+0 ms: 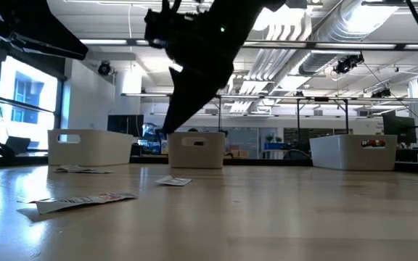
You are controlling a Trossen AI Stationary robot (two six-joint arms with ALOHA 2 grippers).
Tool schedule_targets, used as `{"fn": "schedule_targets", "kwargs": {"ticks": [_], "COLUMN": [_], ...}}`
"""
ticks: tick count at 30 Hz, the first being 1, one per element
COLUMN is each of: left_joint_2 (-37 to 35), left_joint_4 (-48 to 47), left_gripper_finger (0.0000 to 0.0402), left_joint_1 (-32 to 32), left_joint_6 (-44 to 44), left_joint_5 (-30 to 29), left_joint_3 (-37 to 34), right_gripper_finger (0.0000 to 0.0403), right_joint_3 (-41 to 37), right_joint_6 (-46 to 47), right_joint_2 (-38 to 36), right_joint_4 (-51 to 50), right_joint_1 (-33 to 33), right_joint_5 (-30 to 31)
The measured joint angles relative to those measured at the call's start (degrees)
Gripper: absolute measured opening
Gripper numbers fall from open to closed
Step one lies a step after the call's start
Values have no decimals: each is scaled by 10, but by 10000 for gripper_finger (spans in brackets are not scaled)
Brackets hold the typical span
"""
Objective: Pick & Place First Aid Supplies
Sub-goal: Put the orange pad into the right gray bin
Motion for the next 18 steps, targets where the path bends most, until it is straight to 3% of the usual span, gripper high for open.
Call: {"fn": "schedule_targets", "kwargs": {"ticks": [13,18], "left_joint_2": [0,0], "left_joint_4": [0,0], "left_gripper_finger": [192,192], "left_joint_1": [0,0], "left_joint_6": [0,0], "left_joint_5": [-1,-3], "left_joint_3": [0,0], "right_gripper_finger": [112,112], "right_joint_3": [0,1], "right_joint_6": [-197,-252], "right_joint_2": [44,50], "right_joint_4": [43,62], "right_joint_1": [-12,-37], "right_joint_5": [-57,-173]}}
